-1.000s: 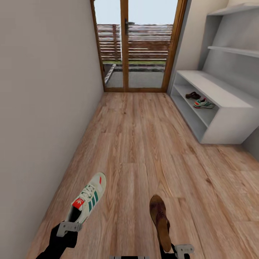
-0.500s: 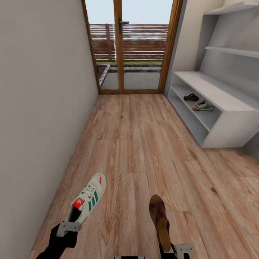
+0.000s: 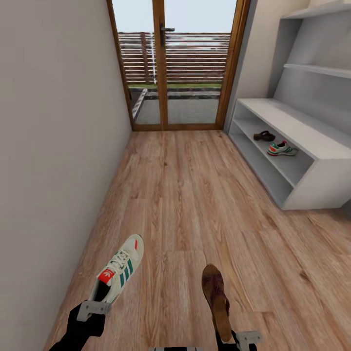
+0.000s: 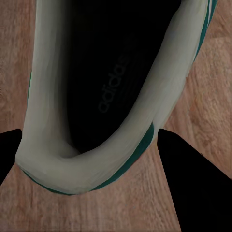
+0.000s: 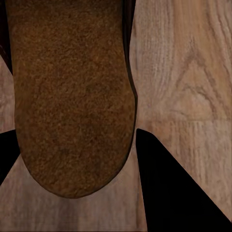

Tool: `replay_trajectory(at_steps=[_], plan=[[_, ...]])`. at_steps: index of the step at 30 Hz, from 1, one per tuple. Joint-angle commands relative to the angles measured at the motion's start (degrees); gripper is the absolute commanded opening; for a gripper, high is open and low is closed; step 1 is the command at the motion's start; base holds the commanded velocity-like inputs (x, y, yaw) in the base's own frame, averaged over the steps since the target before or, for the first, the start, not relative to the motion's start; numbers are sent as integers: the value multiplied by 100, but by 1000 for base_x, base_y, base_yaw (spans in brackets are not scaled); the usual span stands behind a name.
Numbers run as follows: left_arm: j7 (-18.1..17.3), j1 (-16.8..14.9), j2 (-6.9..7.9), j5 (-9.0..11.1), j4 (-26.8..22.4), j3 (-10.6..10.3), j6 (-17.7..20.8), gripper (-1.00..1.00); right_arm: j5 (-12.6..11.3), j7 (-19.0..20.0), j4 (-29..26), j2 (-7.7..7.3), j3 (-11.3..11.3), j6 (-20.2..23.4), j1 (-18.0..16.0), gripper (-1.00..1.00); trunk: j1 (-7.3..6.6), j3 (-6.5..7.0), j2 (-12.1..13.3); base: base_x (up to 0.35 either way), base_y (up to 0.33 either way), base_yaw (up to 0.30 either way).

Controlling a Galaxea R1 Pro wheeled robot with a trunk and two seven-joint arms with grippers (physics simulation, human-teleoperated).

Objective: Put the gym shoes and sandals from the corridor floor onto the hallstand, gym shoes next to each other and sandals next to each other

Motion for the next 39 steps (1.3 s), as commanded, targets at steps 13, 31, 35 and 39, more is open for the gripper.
replay_trajectory(at_steps=[13, 31, 35, 39], plan=[[-8, 0, 0, 1, 0, -5, 0, -100, -24, -32, 2, 18, -13, 0, 0, -100, 0, 0, 0, 334, 108, 0], [-8, 0, 0, 1, 0, -5, 0, -100, -28, -34, 1, 26, -23, 0, 0, -100, 0, 0, 0, 334, 107, -22], [-8, 0, 0, 1, 0, -5, 0, -100, -21, -34, -1, 26, -23, 0, 0, -100, 0, 0, 0, 334, 32, -198], [-8, 0, 0, 1, 0, -5, 0, -100, -19, -34, -1, 26, -23, 0, 0, -100, 0, 0, 0, 334, 6, -64]])
